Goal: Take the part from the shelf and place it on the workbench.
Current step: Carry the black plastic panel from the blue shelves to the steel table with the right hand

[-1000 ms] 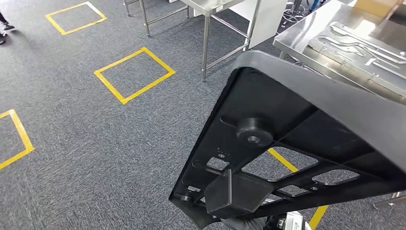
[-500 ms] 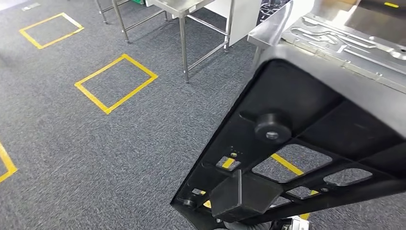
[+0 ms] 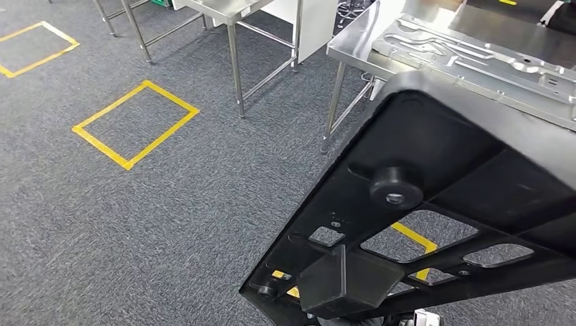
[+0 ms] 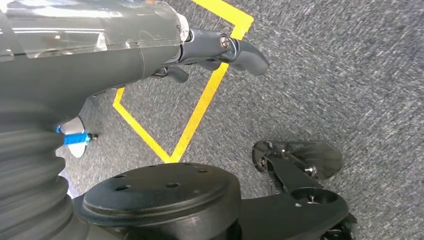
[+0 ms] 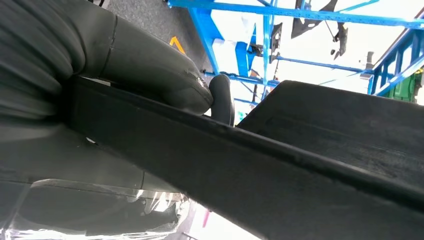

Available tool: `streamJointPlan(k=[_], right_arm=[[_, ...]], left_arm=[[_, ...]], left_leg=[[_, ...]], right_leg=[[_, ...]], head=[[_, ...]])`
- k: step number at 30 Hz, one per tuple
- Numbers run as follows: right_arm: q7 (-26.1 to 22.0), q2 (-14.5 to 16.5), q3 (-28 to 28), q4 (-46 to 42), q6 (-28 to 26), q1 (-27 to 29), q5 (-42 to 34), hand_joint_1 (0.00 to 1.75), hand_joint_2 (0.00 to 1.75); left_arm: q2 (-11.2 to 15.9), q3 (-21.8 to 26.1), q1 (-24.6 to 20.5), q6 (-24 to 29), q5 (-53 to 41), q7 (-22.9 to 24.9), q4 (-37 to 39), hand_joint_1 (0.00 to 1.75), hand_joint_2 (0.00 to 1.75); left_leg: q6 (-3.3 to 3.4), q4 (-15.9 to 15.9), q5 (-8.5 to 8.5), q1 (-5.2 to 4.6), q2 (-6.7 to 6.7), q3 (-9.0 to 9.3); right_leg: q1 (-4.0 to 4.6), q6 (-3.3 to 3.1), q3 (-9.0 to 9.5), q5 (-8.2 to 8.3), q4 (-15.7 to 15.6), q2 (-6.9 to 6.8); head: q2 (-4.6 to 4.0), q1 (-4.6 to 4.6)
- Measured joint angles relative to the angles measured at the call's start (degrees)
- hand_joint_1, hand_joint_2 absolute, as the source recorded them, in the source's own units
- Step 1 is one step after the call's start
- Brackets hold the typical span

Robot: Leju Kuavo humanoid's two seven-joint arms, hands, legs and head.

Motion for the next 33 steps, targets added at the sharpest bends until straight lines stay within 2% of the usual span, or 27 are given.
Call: streamJointPlan(k=[2, 3, 4, 6, 8, 9, 11, 12, 13, 14, 15, 17, 18, 19, 21, 23, 25, 27, 28, 29, 30, 31, 33], right_arm=[[-0.20, 0.00, -0.01, 0.30, 0.22, -0.54, -0.07, 1.75, 1.75], [-0.25, -0.01, -0.01, 0.46, 0.28, -0.98, -0.13, 1.75, 1.75], [-0.31, -0.01, -0.01, 0.66, 0.39, -1.46, -0.21, 1.75, 1.75], [-0.45, -0.02, -0.01, 1.12, 0.81, -2.39, -0.46, 1.75, 1.75], [-0.63, -0.02, -0.01, 1.62, 1.27, -3.37, -0.71, 1.75, 1.75], [-0.73, -0.01, -0.01, 1.89, 1.40, -3.96, -0.81, 1.75, 1.75], [-0.96, 0.05, -0.01, 2.48, 1.52, -5.05, -0.94, 1.75, 1.75], [-1.06, 0.08, -0.02, 2.74, 1.56, -5.40, -0.94, 1.75, 1.75], [-1.15, 0.09, -0.04, 2.96, 1.58, -5.61, -0.90, 1.75, 1.75], [-1.25, 0.09, -0.05, 3.11, 1.55, -5.72, -0.79, 1.75, 1.75], [-1.35, 0.09, -0.06, 3.19, 1.46, -5.77, -0.61, 1.75, 1.75], [-1.57, 0.09, -0.10, 3.22, 1.28, -5.78, -0.20, 1.75, 1.75], [-1.70, 0.09, -0.15, 3.21, 1.24, -5.72, 0.01, 1.75, 1.75], [-1.83, 0.08, -0.21, 3.20, 1.22, -5.61, 0.17, 1.75, 1.75], [-2.01, 0.07, -0.39, 3.07, 1.23, -5.18, 0.56, 1.75, 1.75], [-2.00, 0.05, -0.64, 2.79, 1.24, -4.84, 0.98, 1.75, 1.75], [-1.82, 0.04, -0.86, 2.49, 1.21, -4.79, 1.25, 1.75, 1.75], [-1.30, 0.05, -0.97, 2.19, 1.05, -4.43, 1.39, 1.75, 1.75], [-0.98, 0.05, -1.03, 1.96, 0.91, -3.97, 1.49, 1.75, 1.75], [-0.69, 0.05, -1.09, 1.64, 0.69, -3.39, 1.62, 1.75, 1.75], [-0.45, 0.05, -1.20, 1.19, 0.42, -2.76, 1.80, 1.75, 1.75], [-0.28, 0.04, -1.36, 0.68, 0.16, -2.16, 2.00, 1.75, 1.75], [-0.02, 0.07, -1.62, -0.40, -0.33, -1.28, 2.33, 1.75, 1.75]], left_arm=[[0.04, 0.00, -0.03, 0.08, 0.20, 0.08, 0.00, 0.00, 1.75], [0.08, 0.01, -0.04, 0.11, 0.29, 0.29, 0.00, 0.00, 1.75], [0.11, 0.02, -0.04, 0.14, 0.41, 0.60, 0.00, 0.00, 1.75], [0.15, 0.05, -0.08, 0.19, 0.62, 1.47, 0.00, 0.00, 1.75], [0.15, 0.08, -0.15, 0.24, 0.70, 2.26, 0.00, 0.00, 1.75], [0.14, 0.09, -0.15, 0.28, 0.72, 2.52, 0.00, 0.00, 1.75], [0.13, 0.13, -0.17, 0.38, 0.73, 2.39, 0.00, 0.00, 1.75], [0.13, 0.15, -0.24, 0.40, 0.74, 2.04, 0.00, 0.00, 1.75], [0.13, 0.17, -0.32, 0.42, 0.73, 1.50, 0.00, 0.00, 1.75], [0.13, 0.17, -0.39, 0.43, 0.72, 0.94, 0.00, 0.00, 1.75], [0.13, 0.17, -0.36, 0.43, 0.71, 0.38, 0.00, 0.00, 1.75], [0.14, 0.17, -0.24, 0.44, 0.69, -0.63, 0.00, 0.00, 1.75], [0.14, 0.17, -0.24, 0.45, 0.69, -1.08, 0.00, 0.00, 1.75], [0.14, 0.17, -0.30, 0.45, 0.67, -1.47, 0.00, 0.00, 1.75], [0.08, 0.17, -0.56, 0.45, 0.51, -2.06, 0.00, 0.00, 1.75], [-0.06, 0.15, -0.92, 0.44, 0.12, -2.38, 0.00, 0.00, 1.75], [-0.24, 0.05, -1.25, 0.39, -0.32, -2.52, 0.00, 0.00, 1.75], [-0.38, -0.12, -1.38, 0.29, -0.94, -2.37, 0.00, 0.00, 1.75], [-0.44, -0.28, -1.40, 0.21, -1.34, -2.18, 0.00, 0.00, 1.75], [-0.48, -0.49, -1.42, 0.14, -1.80, -1.89, 0.00, 0.00, 1.75], [-0.52, -0.75, -1.44, 0.08, -2.26, -1.51, 0.00, 0.00, 1.75], [-0.57, -1.01, -1.43, 0.05, -2.71, -1.11, 0.00, 0.00, 1.75], [-0.64, -1.37, -1.30, 0.02, -3.36, -0.15, 0.00, 0.00, 1.75]], left_leg=[[-0.47, 0.06, -0.30, -0.16, 0.65, 0.30], [-0.76, 0.10, -0.46, -0.29, 0.98, 0.41], [-1.06, 0.13, -0.62, -0.39, 1.32, 0.49], [-1.67, 0.14, -0.88, -0.44, 2.06, 0.65], [-2.28, 1.74, -2.14, -0.25, 1.33, 0.22], [-2.52, 4.21, -3.60, -0.16, 0.52, -0.80], [-2.79, 11.88, -7.24, -0.04, -0.96, -4.35], [-2.88, 15.24, -8.34, -0.02, -1.20, -6.02], [-2.90, 16.89, -8.37, -0.01, -1.32, -6.93], [-2.84, 16.35, -7.28, 0.00, -1.36, -6.82], [-2.70, 13.60, -5.24, 0.02, -1.52, -5.71], [-2.19, 5.73, -1.23, 0.11, -3.03, -2.52], [-1.96, 2.86, -0.23, 0.13, -3.81, -1.34], [-1.77, 1.37, -0.01, 0.09, -4.42, -0.80], [-1.32, 0.81, -0.15, 0.06, -4.26, -0.62], [-0.58, 0.33, 0.20, 0.24, -3.54, -0.50], [0.02, 0.02, 0.39, 0.31, -2.53, -0.40], [0.25, 0.02, 0.31, 0.20, -1.52, -0.42], [0.26, 0.03, 0.24, 0.18, -1.03, -0.41], [0.22, 0.05, 0.17, 0.18, -0.60, -0.37], [0.13, 0.07, 0.07, 0.18, -0.22, -0.27], [-0.02, 0.09, -0.08, 0.17, 0.14, -0.11], [-0.55, 0.21, -0.49, -0.08, 0.82, 0.19]], right_leg=[[0.20, -0.42, 3.93, 3.00, -7.66, -1.77], [0.41, -0.76, 5.08, 3.60, -10.01, -2.37], [0.63, -1.12, 5.52, 3.63, -11.06, -2.64], [0.76, -1.76, 5.44, 3.64, -11.26, -1.76], [0.51, -2.37, 5.61, 3.81, -11.56, -0.94], [0.35, -2.68, 5.72, 3.89, -11.70, -0.56], [0.37, -3.05, 5.76, 3.88, -11.71, 0.19], [0.40, -3.11, 5.79, 3.87, -11.69, 0.62], [0.43, -3.12, 5.84, 3.86, -11.68, 1.07], [0.45, -3.11, 5.93, 3.84, -11.67, 1.57], [0.45, -3.06, 6.05, 3.81, -11.65, 2.12], [0.53, -2.78, 6.08, 3.70, -11.48, 3.20], [0.57, -2.49, 5.92, 3.70, -11.36, 3.66], [0.59, -2.17, 5.68, 3.74, -11.27, 4.02], [0.54, -1.42, 5.34, 3.94, -11.34, 4.60], [0.47, -0.82, 4.93, 3.33, -10.50, 3.71], [0.40, -0.37, 2.70, 0.51, -5.66, 1.81], [0.24, 0.02, -1.06, -2.80, 1.93, 0.90], [0.12, 0.20, -2.28, -3.31, 4.32, 0.76], [0.01, 0.32, -2.47, -2.76, 4.66, 0.60], [-0.09, 0.37, -1.47, -1.22, 2.64, 0.29], [-0.12, 0.30, 0.47, 0.81, -1.12, -0.41], [0.19, -0.20, 4.23, 3.42, -8.60, -2.35]], head=[[0.00, 0.00], [0.00, 0.00], [0.00, 0.00], [0.00, -0.01], [0.00, -0.02], [0.00, -0.01], [0.00, -0.02], [0.00, -0.02], [0.00, -0.02], [0.00, -0.02], [0.00, -0.02], [0.00, -0.02], [0.00, -0.02], [0.00, -0.01], [0.00, -0.01], [0.00, 0.00], [0.00, 0.00], [0.00, 0.00], [0.00, 0.00], [0.00, 0.00], [0.00, 0.00], [0.00, 0.00], [0.00, -0.01]])
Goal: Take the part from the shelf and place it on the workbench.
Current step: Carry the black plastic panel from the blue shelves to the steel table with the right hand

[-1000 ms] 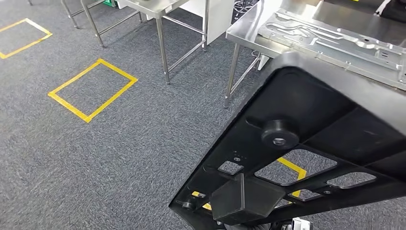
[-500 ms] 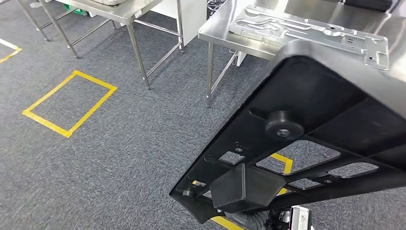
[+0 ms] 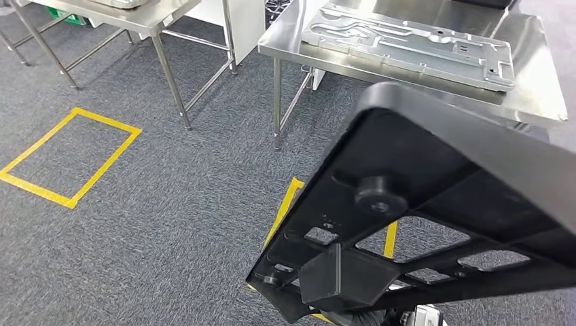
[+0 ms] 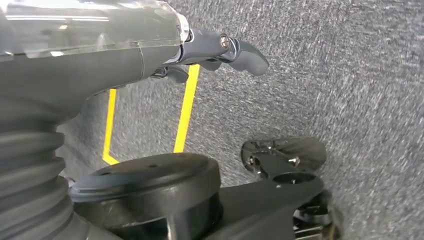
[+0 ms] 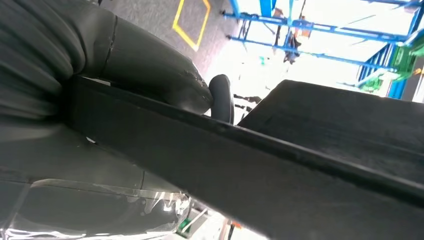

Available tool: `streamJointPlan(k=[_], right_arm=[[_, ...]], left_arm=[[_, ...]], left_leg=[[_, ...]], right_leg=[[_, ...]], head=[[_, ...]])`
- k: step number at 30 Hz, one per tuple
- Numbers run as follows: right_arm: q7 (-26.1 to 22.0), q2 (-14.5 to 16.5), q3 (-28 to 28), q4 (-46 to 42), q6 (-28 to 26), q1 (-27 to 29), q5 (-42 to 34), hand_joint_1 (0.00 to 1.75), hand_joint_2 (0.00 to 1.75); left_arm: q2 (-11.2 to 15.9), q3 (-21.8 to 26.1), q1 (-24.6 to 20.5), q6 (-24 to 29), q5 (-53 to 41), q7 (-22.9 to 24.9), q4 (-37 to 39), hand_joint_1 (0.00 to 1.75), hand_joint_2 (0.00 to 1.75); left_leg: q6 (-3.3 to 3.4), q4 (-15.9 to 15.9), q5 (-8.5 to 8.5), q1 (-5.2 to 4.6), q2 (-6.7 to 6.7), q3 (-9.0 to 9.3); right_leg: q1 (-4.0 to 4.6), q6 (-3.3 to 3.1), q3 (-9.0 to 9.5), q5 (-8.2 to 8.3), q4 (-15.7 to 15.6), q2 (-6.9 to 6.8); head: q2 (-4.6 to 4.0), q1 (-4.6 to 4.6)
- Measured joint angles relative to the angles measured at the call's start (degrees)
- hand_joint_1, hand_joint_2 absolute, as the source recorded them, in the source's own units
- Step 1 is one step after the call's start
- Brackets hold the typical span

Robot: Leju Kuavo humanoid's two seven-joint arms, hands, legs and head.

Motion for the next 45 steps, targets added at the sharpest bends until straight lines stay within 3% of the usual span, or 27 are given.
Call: streamJointPlan(k=[2, 4, 5, 7, 9, 10, 11, 13, 15, 17, 19, 21, 24, 25, 26, 27, 29, 31, 33, 36, 38, 40, 41, 42, 43, 45], right_arm=[[0.18, 0.14, -0.11, -0.88, -0.39, 0.68, 0.19, 1.75, 1.75], [0.51, 0.32, -0.17, -1.58, -0.64, 1.55, 0.39, 1.75, 1.75], [0.70, 0.43, -0.21, -1.93, -0.71, 2.02, 0.47, 1.75, 1.75], [0.95, 0.82, -0.22, -2.57, -0.96, 2.87, 0.57, 1.75, 1.75], [0.97, 1.17, -0.22, -2.93, -1.31, 3.68, 0.57, 1.75, 1.75], [0.96, 1.26, -0.22, -3.00, -1.44, 4.13, 0.53, 1.75, 1.75], [0.93, 1.27, -0.22, -3.02, -1.52, 4.59, 0.44, 1.75, 1.75], [0.70, 1.27, -0.22, -3.04, -1.58, 5.42, 0.11, 1.75, 1.75], [0.34, 1.26, -0.23, -3.07, -1.73, 6.15, -0.21, 1.75, 1.75], [0.14, 1.26, -0.24, -3.10, -1.92, 6.71, -0.37, 1.75, 1.75], [0.12, 1.25, -0.24, -3.12, -2.07, 7.15, -0.50, 1.75, 1.75], [0.12, 1.20, -0.19, -3.12, -2.04, 7.35, -0.71, 1.75, 1.75], [0.01, 1.18, 0.15, -2.91, -1.66, 7.27, -0.98, 1.75, 1.75], [-0.09, 1.18, 0.34, -2.76, -1.57, 7.29, -1.00, 1.75, 1.75], [-0.19, 1.18, 0.55, -2.59, -1.54, 7.27, -0.96, 1.75, 1.75], [-0.28, 1.18, 0.73, -2.40, -1.52, 7.15, -0.87, 1.75, 1.75], [-0.38, 1.18, 0.96, -1.92, -1.44, 6.46, -0.67, 1.75, 1.75], [-0.53, 1.18, 1.07, -1.28, -1.34, 5.16, -0.58, 1.75, 1.75], [-0.82, 1.17, 1.09, -0.63, -1.24, 4.08, -0.60, 1.75, 1.75], [-1.07, 1.15, 1.08, 0.09, -1.12, 3.38, -0.65, 1.75, 1.75], [-1.14, 1.16, 1.14, 0.44, -0.97, 3.01, -0.71, 1.75, 1.75], [-1.18, 1.16, 1.16, 0.86, -0.79, 2.85, -0.73, 1.75, 1.75], [-1.19, 1.16, 1.16, 1.07, -0.70, 2.83, -0.73, 1.75, 1.75], [-1.21, 1.16, 1.16, 1.26, -0.63, 2.81, -0.73, 1.75, 1.75], [-1.26, 1.16, 1.16, 1.42, -0.57, 2.75, -0.74, 1.75, 1.75], [-1.38, 1.17, 1.16, 1.66, -0.47, 2.37, -0.75, 1.75, 1.75]], left_arm=[[0.03, -0.13, 0.26, -0.02, -0.38, 0.94, 0.00, 0.00, 1.75], [0.12, -0.16, 0.41, -0.15, -0.81, 2.09, 0.00, 0.00, 1.75], [0.22, -0.17, 0.45, -0.26, -1.14, 2.81, 0.00, 0.00, 1.75], [0.55, -0.19, 0.52, -0.50, -1.76, 4.09, 0.00, 0.00, 1.75], [0.90, -0.19, 0.33, -0.68, -2.07, 4.95, 0.00, 0.00, 1.75], [1.07, -0.18, 0.19, -0.76, -2.20, 5.26, 0.00, 0.00, 1.75], [1.22, -0.18, 0.08, -0.81, -2.48, 5.51, 0.00, 0.00, 1.75], [1.51, -0.19, 0.19, -0.84, -3.24, 5.68, 0.00, 0.00, 1.75], [1.78, -0.20, 0.49, -0.87, -4.14, 5.48, 0.00, 0.00, 1.75], [1.92, -0.21, 0.66, -0.92, -4.86, 5.01, 0.00, 0.00, 1.75], [1.90, -0.22, 0.60, -0.95, -5.23, 4.29, 0.00, 0.00, 1.75], [1.83, -0.22, 0.60, -0.87, -5.24, 3.20, 0.00, 0.00, 1.75], [1.81, -0.19, 0.85, -0.48, -4.74, 0.93, 0.00, 0.00, 1.75], [1.85, -0.15, 0.96, -0.35, -4.54, 0.29, 0.00, 0.00, 1.75], [1.89, -0.11, 1.02, -0.26, -4.39, -0.21, 0.00, 0.00, 1.75], [1.92, -0.07, 1.02, -0.22, -4.22, -0.57, 0.00, 0.00, 1.75], [1.91, 0.02, 0.85, -0.20, -3.83, -1.00, 0.00, 0.00, 1.75], [1.91, 0.13, 0.61, -0.19, -3.53, -1.17, 0.00, 0.00, 1.75], [1.92, 0.24, 0.49, -0.20, -3.34, -1.20, 0.00, 0.00, 1.75], [1.96, 0.39, 0.43, -0.20, -3.17, -1.20, 0.00, 0.00, 1.75], [1.99, 0.44, 0.48, -0.19, -3.14, -1.20, 0.00, 0.00, 1.75], [2.01, 0.47, 0.56, -0.20, -3.06, -1.22, 0.00, 0.00, 1.75], [2.01, 0.48, 0.58, -0.20, -3.04, -1.22, 0.00, 0.00, 1.75], [2.02, 0.49, 0.57, -0.18, -2.99, -1.17, 0.00, 0.00, 1.75], [2.02, 0.51, 0.58, -0.11, -2.87, -1.00, 0.00, 0.00, 1.75], [2.06, 0.65, 0.71, 0.06, -2.50, -0.25, 0.00, 0.00, 1.75]], left_leg=[[-0.62, 0.07, -0.37, -0.25, 0.77, 0.22], [-1.26, 0.15, -0.73, -0.21, 1.39, 0.45], [-1.61, 0.75, -1.29, -0.12, 1.01, 0.35], [-2.16, 4.95, -3.95, 0.08, -0.63, -1.32], [-2.44, 12.54, -7.43, 0.12, -1.85, -4.74], [-2.52, 15.34, -8.23, 0.13, -2.05, -6.03], [-2.54, 16.28, -7.91, 0.16, -2.14, -6.47], [-2.33, 11.57, -4.33, 0.26, -2.48, -4.38], [-1.84, 4.16, -1.16, 0.39, -4.23, -1.19], [-1.27, 0.88, -0.60, 0.32, -5.57, -0.01], [-0.63, 0.51, -0.46, 0.30, -5.07, -0.04], [0.16, 0.01, -0.10, 0.51, -4.15, 0.17], [0.80, -0.25, 0.05, 0.46, -2.59, 0.22], [0.81, -0.25, 0.03, 0.40, -2.13, 0.19], [0.79, -0.24, 0.00, 0.36, -1.77, 0.19], [0.73, -0.22, -0.04, 0.35, -1.50, 0.23], [0.49, -0.20, -0.17, 0.34, -1.18, 0.44], [-0.02, -0.07, -0.36, 0.11, -1.00, 0.53], [-0.67, -0.05, -0.43, -0.03, -0.94, 0.52], [-1.62, 0.95, -1.30, 0.13, -1.23, 0.27], [-2.10, 6.38, -4.35, 0.31, -1.87, -2.18], [-2.48, 14.25, -7.55, 0.35, -2.19, -6.13], [-2.59, 16.40, -7.84, 0.35, -2.23, -7.35], [-2.62, 16.38, -6.97, 0.35, -2.23, -7.54], [-2.56, 13.94, -5.05, 0.36, -2.23, -6.55], [-2.16, 5.92, -0.96, 0.28, -2.35, -3.05]], right_leg=[[0.45, -0.65, 1.15, 0.27, -2.62, -0.60], [0.42, -1.29, 1.09, 0.35, -2.72, 0.39], [0.29, -1.63, 1.18, 0.40, -2.85, 0.83], [0.03, -2.27, 1.40, 0.49, -3.10, 1.52], [0.11, -2.59, 1.45, 0.42, -3.09, 2.25], [0.14, -2.64, 1.51, 0.40, -3.07, 2.70], [0.16, -2.65, 1.60, 0.37, -3.05, 3.21], [0.15, -2.54, 1.84, 0.28, -2.96, 4.36], [0.17, -2.18, 1.75, 0.18, -2.69, 5.47], [0.12, -1.51, 1.20, 0.37, -2.49, 6.37], [0.05, -0.73, 0.85, 0.65, -2.56, 7.06], [0.08, -0.18, 0.22, -0.33, -1.22, 5.97], [-0.11, 0.37, -4.28, -5.31, 8.32, 3.29], [-0.20, 0.51, -5.84, -6.44, 11.56, 3.05], [-0.28, 0.61, -6.54, -6.53, 13.06, 2.93], [-0.35, 0.64, -6.06, -5.53, 12.25, 2.83], [-0.45, 0.43, -2.14, -1.91, 5.16, 2.45], [-0.19, -0.07, 1.30, -0.01, -1.29, 1.99], [0.17, -0.61, 1.91, -0.08, -2.80, 1.90], [-0.11, -1.61, 2.12, 0.19, -3.29, 2.12], [-0.30, -2.15, 2.32, 0.32, -3.60, 2.15], [-0.22, -2.40, 2.31, 0.25, -3.57, 2.30], [-0.18, -2.43, 2.35, 0.21, -3.55, 2.40], [-0.15, -2.42, 2.43, 0.15, -3.52, 2.53], [-0.14, -2.35, 2.57, 0.07, -3.47, 2.68], [-0.02, -2.00, 2.77, -0.19, -3.25, 3.06]], head=[[0.00, 0.00], [0.00, 0.00], [0.00, 0.00], [0.00, -0.01], [0.00, -0.02], [0.00, -0.02], [0.00, -0.02], [0.00, -0.02], [0.00, -0.01], [0.00, -0.01], [0.00, -0.01], [0.00, 0.01], [0.00, 0.01], [0.00, 0.01], [0.00, 0.01], [0.00, 0.01], [0.00, 0.01], [0.00, 0.01], [0.00, 0.01], [0.00, -0.01], [0.00, -0.01], [0.00, -0.02], [0.00, -0.02], [0.00, -0.02], [0.00, -0.02], [0.00, -0.02]])
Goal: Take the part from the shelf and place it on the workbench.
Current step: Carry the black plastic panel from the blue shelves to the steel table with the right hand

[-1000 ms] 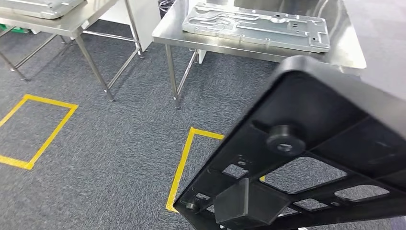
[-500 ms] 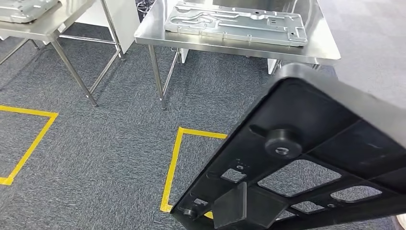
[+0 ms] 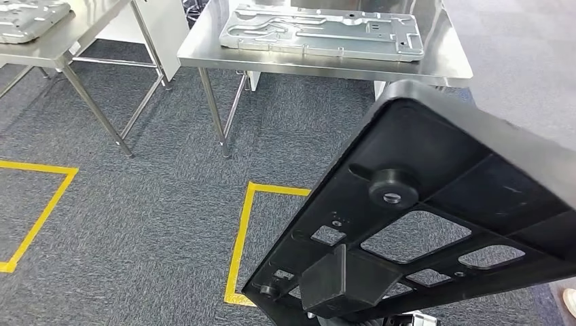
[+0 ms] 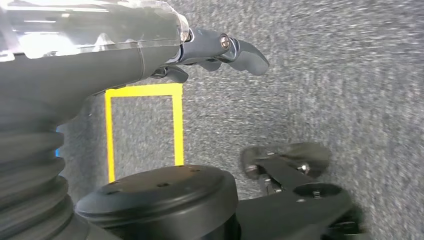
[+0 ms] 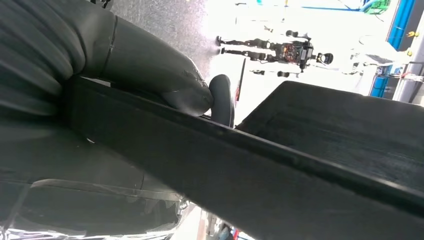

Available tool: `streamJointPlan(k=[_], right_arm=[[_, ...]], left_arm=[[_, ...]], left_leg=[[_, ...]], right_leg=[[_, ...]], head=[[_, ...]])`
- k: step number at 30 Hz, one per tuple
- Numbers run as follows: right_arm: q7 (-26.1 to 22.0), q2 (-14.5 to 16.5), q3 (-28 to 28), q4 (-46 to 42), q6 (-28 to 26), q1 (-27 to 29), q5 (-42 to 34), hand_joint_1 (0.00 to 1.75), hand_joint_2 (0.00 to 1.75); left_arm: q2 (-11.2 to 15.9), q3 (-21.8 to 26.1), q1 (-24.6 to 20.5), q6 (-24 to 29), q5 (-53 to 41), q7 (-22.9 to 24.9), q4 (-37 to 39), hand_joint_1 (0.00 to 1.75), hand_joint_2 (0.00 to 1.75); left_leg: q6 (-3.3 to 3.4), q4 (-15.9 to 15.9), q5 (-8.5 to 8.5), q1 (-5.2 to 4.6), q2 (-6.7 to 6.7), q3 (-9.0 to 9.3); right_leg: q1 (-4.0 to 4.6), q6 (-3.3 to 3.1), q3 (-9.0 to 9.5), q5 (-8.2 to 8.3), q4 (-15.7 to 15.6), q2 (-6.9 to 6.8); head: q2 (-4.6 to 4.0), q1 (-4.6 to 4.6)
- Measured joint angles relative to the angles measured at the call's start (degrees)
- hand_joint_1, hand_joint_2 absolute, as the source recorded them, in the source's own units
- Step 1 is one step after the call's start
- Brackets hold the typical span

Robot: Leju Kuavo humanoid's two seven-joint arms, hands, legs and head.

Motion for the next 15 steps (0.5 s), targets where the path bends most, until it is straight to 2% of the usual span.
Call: streamJointPlan(k=[1, 2, 5, 6, 8, 10, 11, 12, 13, 15], right_arm=[[-0.04, 0.01, 0.00, 0.10, 0.04, -0.27, -0.02, 1.75, 1.75], [-0.06, 0.01, -0.01, 0.19, 0.05, -0.54, -0.05, 1.75, 1.75], [-0.10, 0.01, -0.20, 0.36, -0.08, -0.82, -0.39, 1.75, 1.75], [-0.11, 0.01, -0.33, 0.40, -0.16, -0.80, -0.57, 1.75, 1.75], [0.15, 0.01, -0.56, 0.48, -0.26, -0.73, -1.00, 1.75, 1.75], [0.86, 0.01, -0.64, 0.75, -0.31, -0.54, -1.55, 1.75, 1.75], [1.20, 0.01, -0.66, 0.92, -0.42, -0.32, -1.80, 1.75, 1.75], [1.44, 0.01, -0.68, 1.04, -0.61, -0.02, -2.03, 1.75, 1.75], [1.58, 0.01, -0.72, 1.11, -0.86, 0.32, -2.26, 1.75, 1.75], [1.78, 0.01, -0.84, 1.13, -1.34, 0.86, -2.58, 1.75, 1.75]], left_arm=[[0.02, 0.12, 0.07, 0.06, 0.19, 0.48, 0.00, 0.00, 1.75], [0.04, 0.23, 0.15, 0.07, 0.28, 0.87, 0.00, 0.00, 1.75], [0.04, 0.40, 0.23, -0.01, 0.21, 1.38, 0.00, 0.00, 1.75], [0.03, 0.42, 0.19, -0.03, 0.14, 1.50, 0.00, 0.00, 1.75], [-0.02, 0.44, 0.13, -0.11, 0.01, 1.78, 0.00, 0.00, 1.75], [-0.05, 0.46, 0.16, -0.23, -0.14, 1.87, 0.00, 0.00, 1.75], [-0.06, 0.46, 0.19, -0.29, -0.26, 1.78, 0.00, 0.00, 1.75], [-0.07, 0.46, 0.22, -0.31, -0.38, 1.68, 0.00, 0.00, 1.75], [-0.07, 0.45, 0.25, -0.33, -0.50, 1.59, 0.00, 0.00, 1.75], [-0.06, 0.44, 0.36, -0.35, -0.63, 1.64, 0.00, 0.00, 1.75]], left_leg=[[0.35, -3.05, 1.08, -0.07, -0.10, 1.35], [0.72, -4.75, 1.43, -0.16, -0.20, 2.03], [1.96, -5.46, 1.50, -0.23, -0.26, 2.09], [2.36, -5.67, 1.67, -0.17, -0.23, 2.14], [2.98, -5.99, 1.91, -0.05, -0.05, 2.22], [3.23, -6.00, 1.89, -0.15, 0.30, 2.14], [3.27, -5.99, 1.86, -0.20, 0.54, 2.14], [3.29, -5.98, 1.82, -0.24, 0.79, 2.19], [3.27, -5.98, 1.75, -0.28, 1.06, 2.30], [3.06, -5.97, 1.51, -0.43, 1.60, 2.60]], right_leg=[[0.10, 0.26, -0.04, -0.09, 0.14, 0.18], [0.18, 0.55, -0.16, -0.13, 0.25, 0.30], [0.10, 1.57, -0.34, -0.15, 0.32, 0.32], [0.04, 1.89, -0.56, -0.66, 0.93, 0.21], [-0.11, 2.39, -2.54, -3.41, 5.34, -0.01], [-0.12, 2.71, -6.27, -6.85, 12.97, -0.10], [-0.12, 2.79, -7.62, -7.52, 15.65, -0.14], [-0.12, 2.79, -8.02, -7.09, 16.33, -0.22], [-0.09, 2.68, -7.24, -5.57, 14.59, -0.46], [0.15, 2.13, -3.51, -1.71, 6.82, -2.19]], head=[[0.00, 0.01], [0.00, 0.01], [0.00, 0.02], [0.00, 0.02], [0.00, 0.02], [0.00, 0.02], [0.00, 0.02], [0.00, 0.02], [0.00, 0.02], [0.00, 0.02]])
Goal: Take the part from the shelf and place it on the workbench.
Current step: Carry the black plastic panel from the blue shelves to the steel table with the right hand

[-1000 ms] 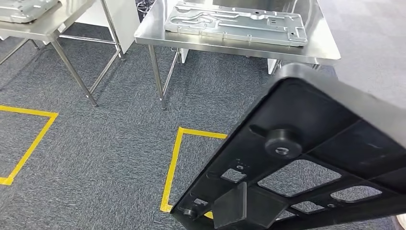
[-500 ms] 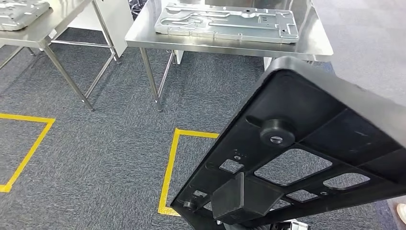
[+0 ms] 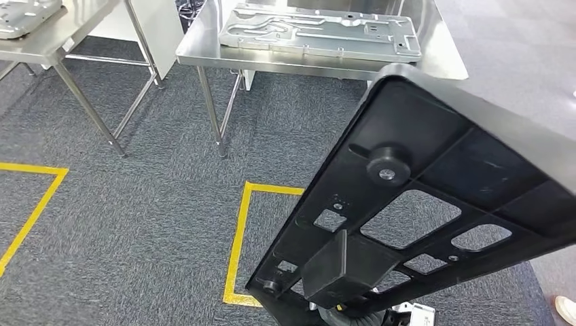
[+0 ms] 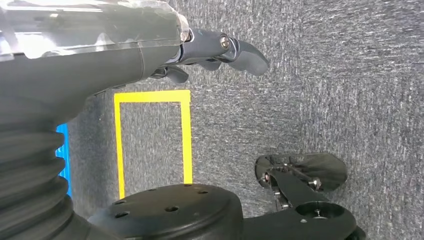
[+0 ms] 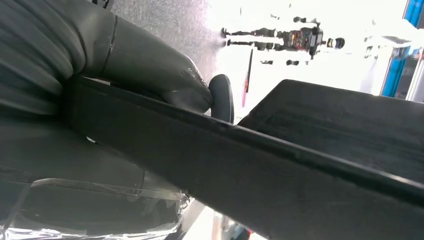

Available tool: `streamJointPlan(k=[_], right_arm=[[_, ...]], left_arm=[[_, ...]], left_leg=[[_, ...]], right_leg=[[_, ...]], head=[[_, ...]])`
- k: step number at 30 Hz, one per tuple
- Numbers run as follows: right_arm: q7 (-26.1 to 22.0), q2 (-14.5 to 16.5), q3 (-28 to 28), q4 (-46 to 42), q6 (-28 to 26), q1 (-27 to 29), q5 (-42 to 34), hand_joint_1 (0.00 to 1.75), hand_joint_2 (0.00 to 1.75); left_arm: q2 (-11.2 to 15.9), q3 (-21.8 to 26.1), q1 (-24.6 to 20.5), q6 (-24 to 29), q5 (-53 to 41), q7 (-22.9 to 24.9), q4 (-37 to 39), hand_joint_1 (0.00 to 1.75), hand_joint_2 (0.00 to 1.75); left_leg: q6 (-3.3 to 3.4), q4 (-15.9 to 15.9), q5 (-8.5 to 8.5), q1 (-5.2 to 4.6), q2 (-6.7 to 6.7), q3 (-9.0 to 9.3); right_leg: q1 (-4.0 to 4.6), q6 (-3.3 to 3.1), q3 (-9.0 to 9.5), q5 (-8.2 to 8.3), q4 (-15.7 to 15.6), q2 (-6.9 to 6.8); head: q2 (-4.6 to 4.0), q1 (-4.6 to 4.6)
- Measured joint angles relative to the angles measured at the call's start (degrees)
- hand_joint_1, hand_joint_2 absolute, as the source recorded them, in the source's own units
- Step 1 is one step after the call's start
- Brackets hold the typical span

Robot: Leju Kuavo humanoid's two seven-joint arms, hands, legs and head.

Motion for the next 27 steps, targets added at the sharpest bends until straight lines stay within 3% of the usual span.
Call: streamJointPlan(k=[2, 4, 6, 8, 10, 11, 12, 13, 16, 18, 20, 22, 23, 25, 26, 27], right_arm=[[0.40, 0.17, -0.06, -0.09, -0.56, 0.33, -0.02, 1.75, 1.75], [1.12, 0.63, -0.07, -0.35, -1.21, 0.71, 0.22, 1.75, 1.75], [1.77, 1.20, -0.07, -0.74, -1.64, 0.96, 0.62, 1.75, 1.75], [2.01, 1.66, -0.05, -1.08, -1.76, 1.01, 0.87, 1.75, 1.75], [2.00, 1.88, -0.07, -1.19, -1.64, 1.00, 0.93, 1.75, 1.75], [1.91, 1.92, -0.09, -1.15, -1.52, 0.97, 0.95, 1.75, 1.75], [1.80, 1.92, -0.11, -1.08, -1.36, 0.90, 0.96, 1.75, 1.75], [1.68, 1.92, -0.12, -1.00, -1.18, 0.79, 0.96, 1.75, 1.75], [1.54, 1.92, -0.19, -0.91, -0.79, 0.41, 0.94, 1.75, 1.75], [1.49, 1.92, -0.25, -0.88, -0.77, 0.21, 0.94, 1.75, 1.75], [1.47, 1.92, -0.30, -0.84, -0.77, 0.10, 0.94, 1.75, 1.75], [1.46, 1.92, -0.37, -0.80, -0.77, 0.01, 0.94, 1.75, 1.75], [1.45, 1.92, -0.41, -0.78, -0.77, -0.02, 0.94, 1.75, 1.75], [1.44, 1.92, -0.51, -0.63, -0.76, -0.04, 0.94, 1.75, 1.75], [1.44, 1.92, -0.56, -0.51, -0.73, -0.02, 0.94, 1.75, 1.75], [1.43, 1.92, -0.59, -0.36, -0.69, -0.01, 0.94, 1.75, 1.75]], left_arm=[[0.03, -0.01, 0.11, -0.06, -0.01, 0.37, 0.00, 0.00, 1.75], [0.07, -0.01, 0.09, -0.11, 0.08, 0.95, 0.00, 0.00, 1.75], [0.14, -0.01, 0.06, -0.07, 0.19, 1.54, 0.00, 0.00, 1.75], [0.21, 0.02, 0.04, 0.00, 0.37, 1.80, 0.00, 0.00, 1.75], [0.24, 0.07, -0.21, 0.03, 0.63, 1.65, 0.00, 0.00, 1.75], [0.25, 0.11, -0.37, 0.05, 0.76, 1.53, 0.00, 0.00, 1.75], [0.26, 0.15, -0.47, 0.10, 0.86, 1.43, 0.00, 0.00, 1.75], [0.26, 0.19, -0.49, 0.15, 0.95, 1.38, 0.00, 0.00, 1.75], [0.26, 0.21, -0.11, 0.31, 1.09, 1.45, 0.00, 0.00, 1.75], [0.26, 0.21, 0.17, 0.34, 1.14, 1.49, 0.00, 0.00, 1.75], [0.25, 0.22, 0.22, 0.34, 1.14, 1.49, 0.00, 0.00, 1.75], [0.21, 0.23, 0.16, 0.35, 1.13, 1.49, 0.00, 0.00, 1.75], [0.19, 0.25, 0.12, 0.36, 1.13, 1.49, 0.00, 0.00, 1.75], [0.19, 0.26, 0.10, 0.36, 1.13, 1.47, 0.00, 0.00, 1.75], [0.19, 0.26, 0.11, 0.35, 1.13, 1.42, 0.00, 0.00, 1.75], [0.19, 0.26, 0.11, 0.32, 1.11, 1.31, 0.00, 0.00, 1.75]], left_leg=[[-0.52, 0.09, -0.30, -0.30, 0.50, 0.14], [-1.11, 0.11, -0.50, -0.44, 1.13, 0.23], [-1.75, 0.70, -1.18, -0.37, 1.06, 0.19], [-2.30, 4.77, -3.88, -0.22, -0.19, -1.41], [-2.62, 12.18, -7.55, -0.10, -1.18, -4.52], [-2.73, 15.10, -8.50, -0.08, -1.33, -5.70], [-2.78, 16.22, -8.36, -0.05, -1.38, -6.07], [-2.78, 15.09, -7.09, 0.00, -1.39, -5.41], [-2.38, 4.34, -1.69, 0.13, -1.43, -0.48], [-1.73, 0.80, -1.11, 0.02, -1.50, 0.84], [-0.98, 0.37, -1.13, -0.02, -1.56, 0.76], [-0.30, 0.02, -0.77, 0.13, -1.58, 0.80], [0.01, -0.13, -0.63, 0.23, -1.54, 0.84], [0.30, -0.15, -0.57, 0.16, -1.48, 0.74], [0.34, -0.14, -0.57, 0.10, -1.46, 0.71], [0.36, -0.13, -0.58, 0.05, -1.43, 0.73]], right_leg=[[0.48, -0.76, 2.54, 1.83, -5.58, -1.55], [0.81, -1.39, 2.68, 1.86, -6.43, -1.34], [0.53, -2.04, 2.78, 2.03, -6.79, -0.78], [0.21, -2.66, 2.98, 2.20, -7.16, -0.41], [0.27, -2.96, 3.00, 2.15, -7.15, -0.18], [0.29, -2.99, 3.03, 2.13, -7.13, -0.04], [0.30, -3.00, 3.08, 2.10, -7.09, 0.15], [0.29, -2.95, 3.18, 2.06, -7.04, 0.37], [0.37, -2.47, 3.38, 1.81, -6.71, 1.04], [0.53, -1.86, 3.02, 1.85, -6.47, 1.25], [0.55, -1.18, 2.69, 2.01, -6.43, 1.25], [0.40, -0.52, 2.15, 1.08, -5.18, 1.27], [0.30, -0.20, 1.20, -0.25, -3.05, 1.31], [0.06, 0.32, -2.23, -3.80, 4.22, 1.32], [-0.04, 0.48, -3.91, -4.98, 7.65, 1.32], [-0.10, 0.56, -4.85, -5.16, 9.51, 1.32]], head=[[0.00, -0.01], [0.00, -0.01], [0.00, -0.01], [0.00, -0.02], [0.00, -0.02], [0.00, -0.02], [0.00, -0.02], [0.00, -0.02], [0.00, -0.01], [0.00, -0.01], [0.00, -0.02], [0.00, -0.01], [0.00, -0.01], [0.00, 0.00], [0.00, 0.00], [0.00, 0.00]])
